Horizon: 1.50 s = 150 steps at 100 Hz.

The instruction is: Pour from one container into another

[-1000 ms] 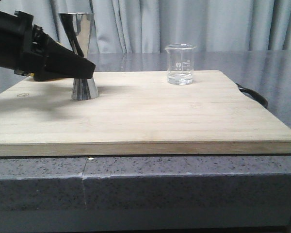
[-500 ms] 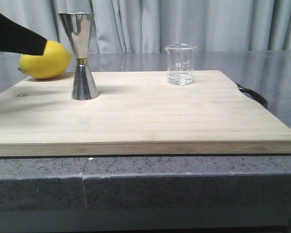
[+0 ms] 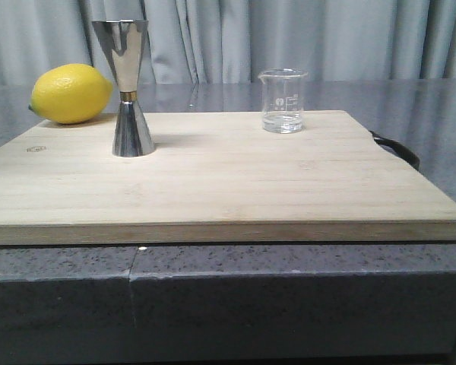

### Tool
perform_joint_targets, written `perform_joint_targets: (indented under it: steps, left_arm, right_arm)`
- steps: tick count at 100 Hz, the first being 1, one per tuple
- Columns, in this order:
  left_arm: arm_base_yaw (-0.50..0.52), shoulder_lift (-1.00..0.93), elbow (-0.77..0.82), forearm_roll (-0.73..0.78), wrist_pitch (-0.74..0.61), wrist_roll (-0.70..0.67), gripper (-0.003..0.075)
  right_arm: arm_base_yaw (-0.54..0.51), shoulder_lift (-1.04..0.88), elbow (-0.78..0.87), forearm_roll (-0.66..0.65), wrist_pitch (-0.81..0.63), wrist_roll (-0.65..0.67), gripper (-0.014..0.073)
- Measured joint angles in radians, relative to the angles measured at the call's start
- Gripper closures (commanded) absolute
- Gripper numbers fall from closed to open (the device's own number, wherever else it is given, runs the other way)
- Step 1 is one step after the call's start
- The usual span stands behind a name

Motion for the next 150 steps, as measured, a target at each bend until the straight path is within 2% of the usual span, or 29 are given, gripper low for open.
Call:
perform_joint_targets:
  steps: [17, 38, 50, 77, 101, 108, 115, 133, 139, 150]
  left_arm:
    - [-0.117, -0.066, -0.011, 0.005, -0.168, -0.019, 0.0447]
    - [-0.332, -0.193, -0.011, 0.102, -0.51, -0.023, 0.0448]
    - [-0.406, -0.302, 0.009, 0.117, -0.665, -0.029, 0.0448]
    - [-0.431, -0.562, 0.234, 0.049, -0.857, -0.038, 0.0448]
    - [-0.431, -0.762, 0.492, -0.017, -0.937, -0.038, 0.0463]
    - [-0.431, -0.809, 0.547, -0.039, -0.94, -0.04, 0.0496]
    - [-0.431, -0.85, 0.595, -0.062, -0.942, -0.04, 0.0545]
    - [-0.431, -0.91, 0.669, -0.084, -0.948, -0.041, 0.073]
    - [-0.431, -0.914, 0.677, -0.084, -0.948, -0.042, 0.0739]
    - [-0.431, -0.914, 0.681, -0.084, -0.95, -0.042, 0.0739]
  right_arm:
    - [-0.017, -0.065, -0.004, 0.006, 0.022, 0.0, 0.0013]
    - [-0.019, -0.132, -0.006, 0.007, 0.162, 0.0, 0.0013]
    - [-0.019, -0.193, 0.02, 0.014, 0.217, 0.0, 0.0013]
    - [-0.019, -0.452, 0.245, 0.014, 0.123, 0.0, 0.0013]
    - [-0.019, -0.657, 0.422, 0.016, 0.205, 0.0, 0.0026]
    - [-0.019, -0.704, 0.471, 0.018, 0.213, 0.0, 0.0087]
    - [-0.019, -0.743, 0.514, 0.022, 0.214, 0.0, 0.0192]
    - [-0.019, -0.801, 0.603, 0.024, 0.216, 0.002, 0.0558]
    - [-0.019, -0.806, 0.615, 0.026, 0.216, 0.002, 0.0671]
    - [-0.019, -0.806, 0.62, 0.026, 0.216, 0.002, 0.0669]
